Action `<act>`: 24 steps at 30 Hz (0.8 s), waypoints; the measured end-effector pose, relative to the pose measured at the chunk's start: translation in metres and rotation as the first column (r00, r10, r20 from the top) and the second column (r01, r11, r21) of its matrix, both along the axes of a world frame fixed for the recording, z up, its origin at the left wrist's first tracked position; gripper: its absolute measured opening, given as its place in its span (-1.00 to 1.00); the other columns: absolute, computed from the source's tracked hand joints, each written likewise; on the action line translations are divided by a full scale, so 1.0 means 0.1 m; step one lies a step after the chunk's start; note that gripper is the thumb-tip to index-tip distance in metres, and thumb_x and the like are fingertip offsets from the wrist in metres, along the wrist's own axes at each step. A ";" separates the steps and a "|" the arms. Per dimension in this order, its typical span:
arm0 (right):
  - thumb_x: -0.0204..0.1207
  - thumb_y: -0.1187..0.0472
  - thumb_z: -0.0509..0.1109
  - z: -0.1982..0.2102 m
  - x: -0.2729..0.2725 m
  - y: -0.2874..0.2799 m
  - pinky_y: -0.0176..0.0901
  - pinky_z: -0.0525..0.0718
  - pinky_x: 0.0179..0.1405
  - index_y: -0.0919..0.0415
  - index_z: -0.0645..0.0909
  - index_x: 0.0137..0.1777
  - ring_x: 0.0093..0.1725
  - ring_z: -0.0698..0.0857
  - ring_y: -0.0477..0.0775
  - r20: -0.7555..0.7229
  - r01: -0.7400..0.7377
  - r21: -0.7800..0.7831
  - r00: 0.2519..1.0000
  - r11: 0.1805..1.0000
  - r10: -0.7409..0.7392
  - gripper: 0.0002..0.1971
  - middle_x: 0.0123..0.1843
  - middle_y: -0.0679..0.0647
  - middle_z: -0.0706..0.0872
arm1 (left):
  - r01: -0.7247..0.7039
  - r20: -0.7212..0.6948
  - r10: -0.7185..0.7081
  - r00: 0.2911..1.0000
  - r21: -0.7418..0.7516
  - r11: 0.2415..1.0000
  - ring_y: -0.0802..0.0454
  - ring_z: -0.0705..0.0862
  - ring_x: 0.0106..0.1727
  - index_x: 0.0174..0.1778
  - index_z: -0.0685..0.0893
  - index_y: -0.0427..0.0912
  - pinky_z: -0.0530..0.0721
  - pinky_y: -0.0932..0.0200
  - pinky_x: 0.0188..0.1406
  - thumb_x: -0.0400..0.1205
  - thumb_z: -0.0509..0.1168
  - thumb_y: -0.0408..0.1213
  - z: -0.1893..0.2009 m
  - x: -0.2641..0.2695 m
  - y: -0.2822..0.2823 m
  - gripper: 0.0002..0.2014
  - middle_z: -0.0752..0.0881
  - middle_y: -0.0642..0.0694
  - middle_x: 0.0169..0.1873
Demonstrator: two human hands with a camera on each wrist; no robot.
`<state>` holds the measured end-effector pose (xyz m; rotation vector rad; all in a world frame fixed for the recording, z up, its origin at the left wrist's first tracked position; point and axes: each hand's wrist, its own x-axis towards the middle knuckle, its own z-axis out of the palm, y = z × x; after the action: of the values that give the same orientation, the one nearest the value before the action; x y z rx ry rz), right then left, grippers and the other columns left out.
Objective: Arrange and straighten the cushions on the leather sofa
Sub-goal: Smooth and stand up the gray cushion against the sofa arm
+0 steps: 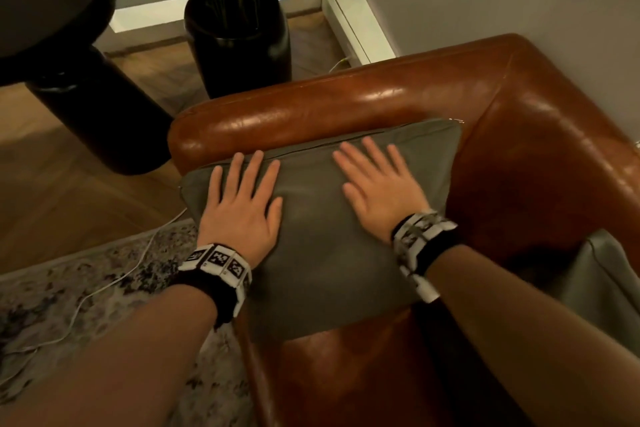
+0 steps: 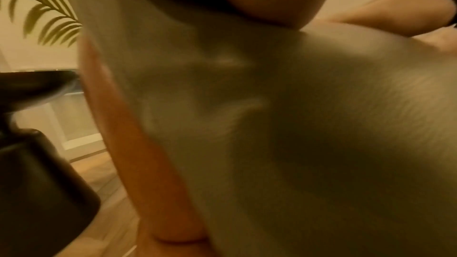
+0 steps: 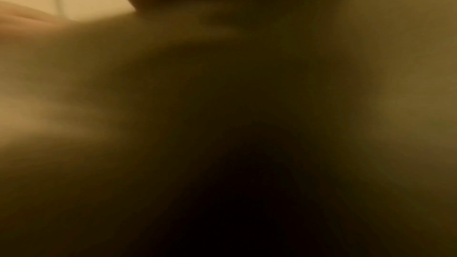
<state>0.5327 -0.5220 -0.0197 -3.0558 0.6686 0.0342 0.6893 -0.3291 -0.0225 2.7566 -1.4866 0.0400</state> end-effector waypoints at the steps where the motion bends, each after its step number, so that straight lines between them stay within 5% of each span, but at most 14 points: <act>1: 0.69 -0.12 -0.13 -0.01 -0.10 -0.19 0.20 -0.02 0.68 -0.08 0.07 0.72 0.73 0.07 0.12 -0.005 0.056 -0.027 0.998 0.998 -0.056 -0.41 0.74 -0.08 0.15 | 0.012 0.004 -0.012 1.000 -0.012 1.000 -0.19 0.10 0.71 0.71 0.14 -0.01 0.01 -0.20 0.68 0.74 -0.14 0.07 0.00 0.07 0.07 -0.41 0.20 -0.13 0.69; 6: 0.68 -0.20 -0.29 -0.01 -0.36 -0.69 0.11 -0.17 0.70 -0.10 -0.05 0.73 0.74 -0.09 0.02 -0.049 0.220 -0.031 0.974 0.975 -0.222 -0.38 0.76 -0.11 0.01 | -0.049 0.026 0.050 0.998 -0.049 0.998 -0.24 0.19 0.67 0.69 0.18 0.00 0.02 -0.21 0.67 0.73 -0.09 0.10 0.02 0.18 0.18 -0.41 0.29 -0.15 0.65; 9: 0.68 -0.23 -0.26 -0.02 -0.35 -0.69 0.11 -0.15 0.70 -0.09 0.00 0.73 0.74 -0.04 0.01 -0.034 0.248 -0.047 0.968 0.968 -0.249 -0.37 0.76 -0.11 0.06 | -0.253 0.010 0.254 0.967 -0.066 0.965 -0.34 0.42 0.41 0.57 0.32 -0.06 0.27 -0.33 0.47 0.71 -0.06 0.07 0.09 0.31 0.31 -0.47 0.45 -0.18 0.47; 12: 0.69 -0.20 -0.25 0.05 -0.29 -0.55 0.21 -0.21 0.68 -0.07 0.04 0.73 0.74 -0.05 0.06 -0.006 0.361 -0.031 0.932 0.932 -0.362 -0.38 0.76 -0.07 0.08 | -0.211 0.031 0.212 0.977 -0.048 0.976 -0.35 0.47 0.26 0.42 0.43 -0.20 0.36 -0.33 0.34 0.71 -0.07 0.02 0.17 0.43 0.42 -0.51 0.53 -0.25 0.32; 14: 0.69 -0.14 -0.14 0.13 -0.18 -0.26 0.25 -0.14 0.68 -0.01 0.10 0.72 0.74 0.00 0.11 0.086 0.340 0.007 0.937 0.941 -0.339 -0.40 0.75 0.01 0.14 | -0.192 0.066 0.199 0.978 -0.104 0.976 -0.36 0.43 0.34 0.43 0.42 -0.24 0.26 -0.36 0.47 0.70 -0.02 -0.03 0.21 0.40 0.40 -0.53 0.49 -0.27 0.36; 16: 0.68 -0.09 -0.03 0.12 -0.05 0.22 0.30 -0.05 0.66 0.01 0.14 0.71 0.73 0.06 0.12 0.143 0.114 0.006 0.983 0.993 -0.114 -0.40 0.74 0.03 0.18 | -0.171 0.021 0.179 0.984 -0.200 0.965 -0.35 0.31 0.52 0.53 0.34 -0.25 0.06 -0.31 0.63 0.68 0.06 -0.07 0.25 0.18 0.29 -0.48 0.39 -0.29 0.50; 18: 0.68 -0.05 0.05 -0.03 0.02 0.70 0.31 -0.03 0.66 0.02 0.16 0.71 0.73 0.06 0.09 0.149 -0.056 0.011 0.987 0.998 0.054 -0.41 0.74 0.02 0.18 | -0.017 -0.048 0.008 0.999 -0.199 0.980 -0.30 0.14 0.67 0.65 0.20 -0.21 -0.07 -0.24 0.68 0.68 0.05 -0.01 0.20 -0.16 0.16 -0.37 0.23 -0.25 0.64; 20: 0.70 -0.05 0.08 -0.19 -0.02 0.83 0.30 -0.03 0.67 0.03 0.16 0.71 0.74 0.05 0.10 0.172 -0.028 0.014 0.985 1.000 0.026 -0.41 0.74 0.02 0.17 | 0.152 -0.044 -0.157 0.987 -0.093 0.984 -0.22 0.01 0.72 0.72 0.05 -0.08 -0.11 -0.24 0.68 0.70 -0.07 0.11 0.06 -0.34 0.11 -0.33 0.08 -0.15 0.71; 24: 0.70 -0.12 0.01 -0.37 -0.33 0.31 0.22 -0.06 0.69 -0.03 0.02 0.74 0.74 -0.06 0.11 0.216 0.208 0.035 0.953 0.977 -0.211 -0.38 0.76 0.01 0.04 | 0.127 0.035 -0.128 0.991 0.024 0.992 -0.23 -0.05 0.73 0.72 -0.06 0.14 -0.13 -0.30 0.67 0.67 -0.15 0.30 -0.14 -0.08 0.23 -0.30 0.00 -0.09 0.73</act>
<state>0.5001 -0.4906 -0.0571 -2.8970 0.9639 -0.2944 0.6817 -0.3058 -0.0366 2.6841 -1.6790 0.0738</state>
